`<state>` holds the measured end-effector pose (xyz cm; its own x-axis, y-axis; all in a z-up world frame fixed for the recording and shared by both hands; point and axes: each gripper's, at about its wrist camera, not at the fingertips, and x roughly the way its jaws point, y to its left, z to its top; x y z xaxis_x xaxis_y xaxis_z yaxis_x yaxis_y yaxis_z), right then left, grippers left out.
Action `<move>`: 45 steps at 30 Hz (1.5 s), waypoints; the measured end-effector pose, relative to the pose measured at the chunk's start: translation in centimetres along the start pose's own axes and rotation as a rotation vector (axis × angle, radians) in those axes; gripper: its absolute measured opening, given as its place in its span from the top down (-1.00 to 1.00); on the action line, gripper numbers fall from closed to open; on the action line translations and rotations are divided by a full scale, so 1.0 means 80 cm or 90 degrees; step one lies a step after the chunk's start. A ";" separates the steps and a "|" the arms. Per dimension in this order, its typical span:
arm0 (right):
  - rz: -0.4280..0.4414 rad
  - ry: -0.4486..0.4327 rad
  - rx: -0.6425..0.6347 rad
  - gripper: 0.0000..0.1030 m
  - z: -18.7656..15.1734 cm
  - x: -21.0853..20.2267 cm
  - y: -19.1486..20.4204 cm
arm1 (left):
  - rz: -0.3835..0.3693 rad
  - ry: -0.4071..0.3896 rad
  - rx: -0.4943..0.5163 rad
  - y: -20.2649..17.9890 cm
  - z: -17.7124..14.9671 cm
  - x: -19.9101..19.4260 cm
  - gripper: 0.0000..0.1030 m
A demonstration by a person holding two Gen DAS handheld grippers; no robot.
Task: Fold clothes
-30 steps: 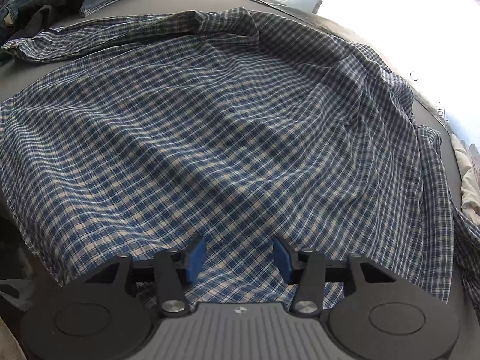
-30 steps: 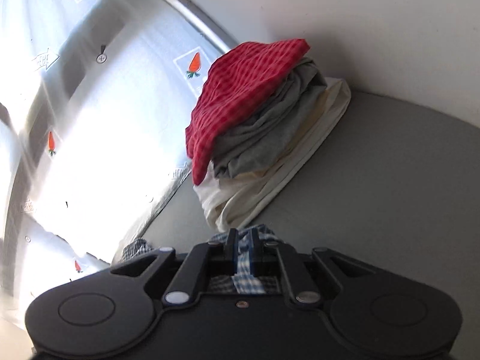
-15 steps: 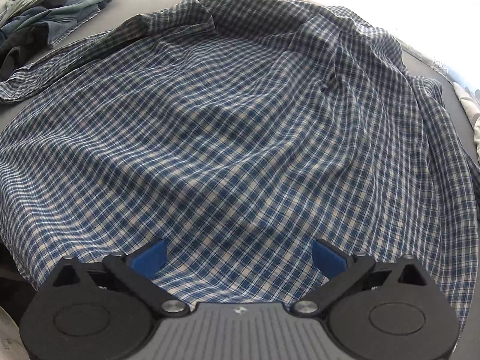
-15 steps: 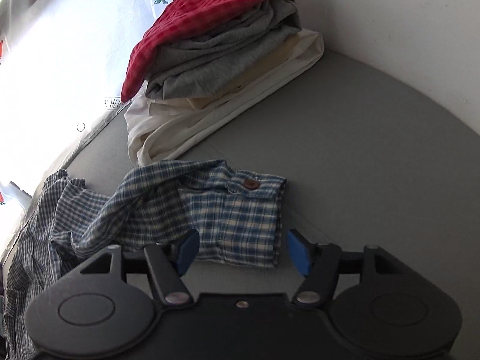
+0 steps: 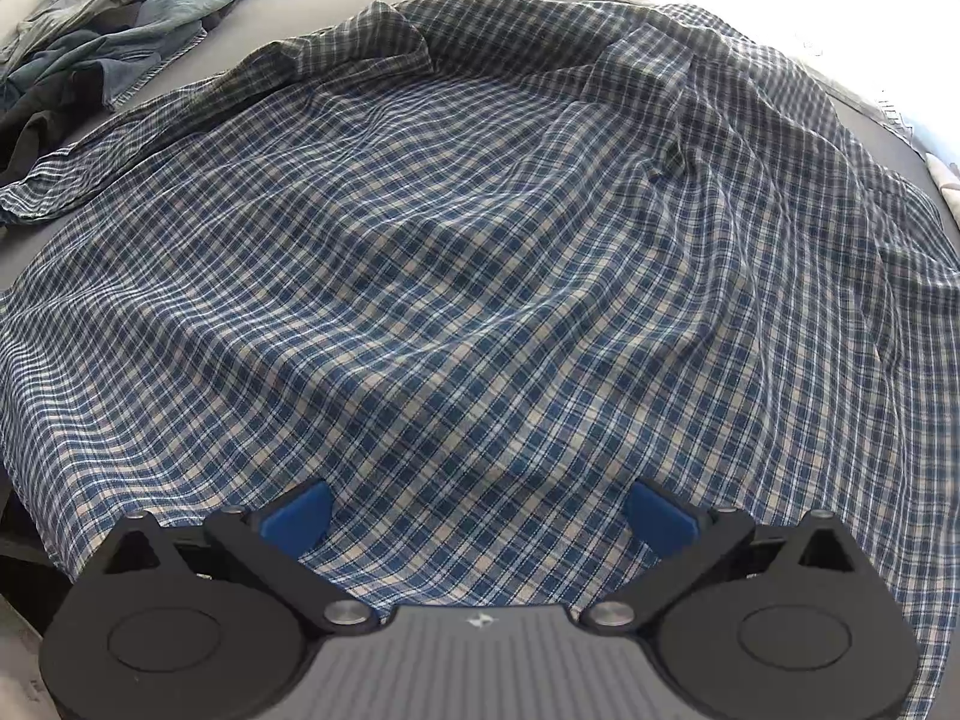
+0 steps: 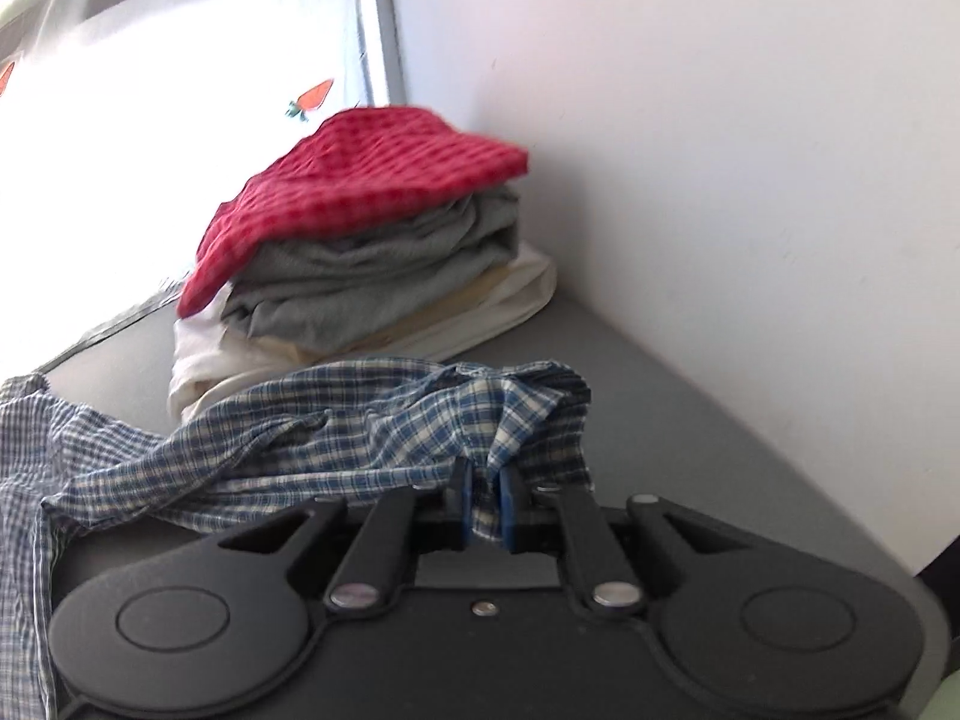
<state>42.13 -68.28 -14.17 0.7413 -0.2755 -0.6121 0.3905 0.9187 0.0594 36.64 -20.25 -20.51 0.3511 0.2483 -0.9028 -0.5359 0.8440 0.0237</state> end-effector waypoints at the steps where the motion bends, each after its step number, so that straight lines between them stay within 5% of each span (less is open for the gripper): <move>1: -0.013 -0.004 -0.008 0.83 0.003 0.000 -0.005 | 0.001 0.000 -0.001 0.000 0.001 0.000 -1.00; 8: -0.044 0.060 0.007 0.83 -0.015 0.014 -0.022 | 0.001 -0.004 0.002 0.001 0.000 0.000 -1.00; 13: -0.077 0.136 -0.066 0.66 -0.030 0.037 -0.007 | 0.001 -0.008 0.003 0.001 -0.002 0.000 -1.00; 16: -0.091 0.167 -0.041 0.39 -0.036 0.040 -0.009 | 0.000 -0.005 0.004 0.001 -0.002 0.001 -1.00; 18: -0.094 0.165 -0.031 -0.03 -0.036 0.036 -0.008 | -0.001 0.004 0.006 0.001 0.001 0.002 -1.00; 20: -0.095 0.153 -0.037 -0.16 -0.035 0.032 -0.001 | -0.004 0.019 0.010 0.002 0.006 0.003 -1.00; 22: -0.100 0.139 -0.046 -0.45 -0.031 0.028 0.008 | -0.011 0.035 0.017 0.003 0.011 0.004 -1.00; 24: -0.098 0.123 -0.046 -0.96 -0.027 0.022 0.017 | -0.021 0.043 0.027 0.005 0.014 0.004 -1.00; 33: 0.049 0.092 -0.192 -1.00 -0.020 -0.001 0.110 | -0.067 -0.060 0.026 0.052 0.055 -0.032 -0.99; 40: 0.150 0.073 -0.247 -1.00 -0.004 0.011 0.238 | -0.042 -0.147 0.143 0.085 0.153 -0.014 -0.82; 45: 0.303 0.097 -0.238 -1.00 0.012 0.043 0.348 | -0.101 -0.148 0.224 0.105 0.259 0.034 -0.70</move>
<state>56.07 -43.88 -13.88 0.6897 0.2075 -0.6938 -0.2018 0.9752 0.0911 49.00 -2.64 -13.89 0.5928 0.1684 -0.7876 -0.1810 0.9807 0.0735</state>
